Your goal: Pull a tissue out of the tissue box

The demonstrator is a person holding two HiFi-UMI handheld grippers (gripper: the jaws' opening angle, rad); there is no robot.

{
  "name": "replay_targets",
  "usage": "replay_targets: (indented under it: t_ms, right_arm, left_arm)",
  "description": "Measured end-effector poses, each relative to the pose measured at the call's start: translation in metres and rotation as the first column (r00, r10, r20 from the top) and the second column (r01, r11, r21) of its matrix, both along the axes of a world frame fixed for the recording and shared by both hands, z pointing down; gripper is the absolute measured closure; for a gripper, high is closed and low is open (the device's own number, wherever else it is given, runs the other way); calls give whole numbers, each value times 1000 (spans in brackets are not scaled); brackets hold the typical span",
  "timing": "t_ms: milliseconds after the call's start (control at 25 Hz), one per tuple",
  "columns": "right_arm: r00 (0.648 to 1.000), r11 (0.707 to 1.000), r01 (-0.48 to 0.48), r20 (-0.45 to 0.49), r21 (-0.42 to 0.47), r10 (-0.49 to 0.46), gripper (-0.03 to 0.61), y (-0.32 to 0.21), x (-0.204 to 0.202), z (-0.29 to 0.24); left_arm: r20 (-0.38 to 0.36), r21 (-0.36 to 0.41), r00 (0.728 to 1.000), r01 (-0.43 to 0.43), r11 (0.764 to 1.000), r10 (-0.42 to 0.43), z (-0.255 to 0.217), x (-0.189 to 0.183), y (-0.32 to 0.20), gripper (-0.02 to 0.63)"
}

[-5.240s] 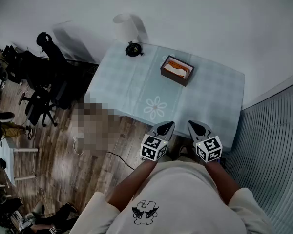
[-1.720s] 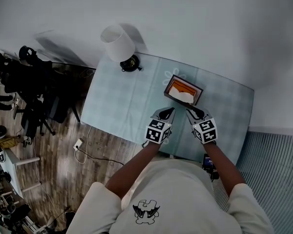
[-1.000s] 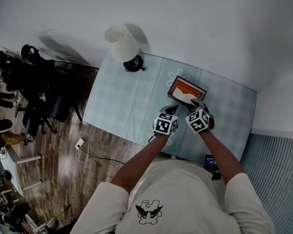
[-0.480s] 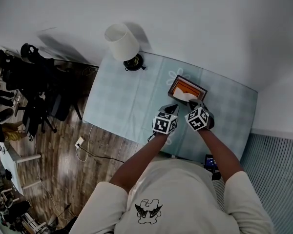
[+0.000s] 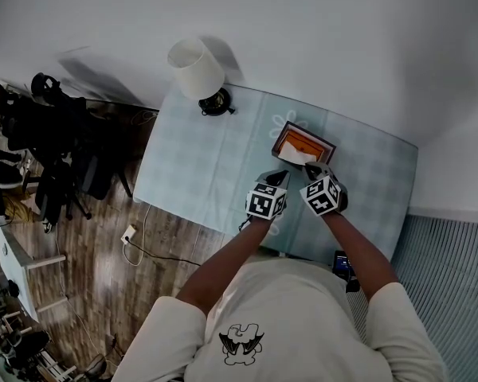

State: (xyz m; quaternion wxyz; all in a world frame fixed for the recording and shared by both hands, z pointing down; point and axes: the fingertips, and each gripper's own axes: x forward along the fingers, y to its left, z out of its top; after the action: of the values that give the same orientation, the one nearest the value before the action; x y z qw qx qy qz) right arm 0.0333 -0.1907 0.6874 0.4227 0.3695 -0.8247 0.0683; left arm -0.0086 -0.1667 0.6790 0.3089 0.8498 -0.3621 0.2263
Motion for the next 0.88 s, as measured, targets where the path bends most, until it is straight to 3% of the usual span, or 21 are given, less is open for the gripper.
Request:
replay_targets:
  t_ms: [480, 880]
  right_arm:
    - [989, 997, -68, 133, 36, 63, 565, 17, 9, -52]
    - [939, 989, -140, 322, 41, 120, 565, 48, 7, -106]
  left_arm:
    - [36, 100, 999, -32, 994, 28, -33, -12, 8, 607]
    - [29, 198, 999, -50, 979, 45, -71, -18, 27, 607]
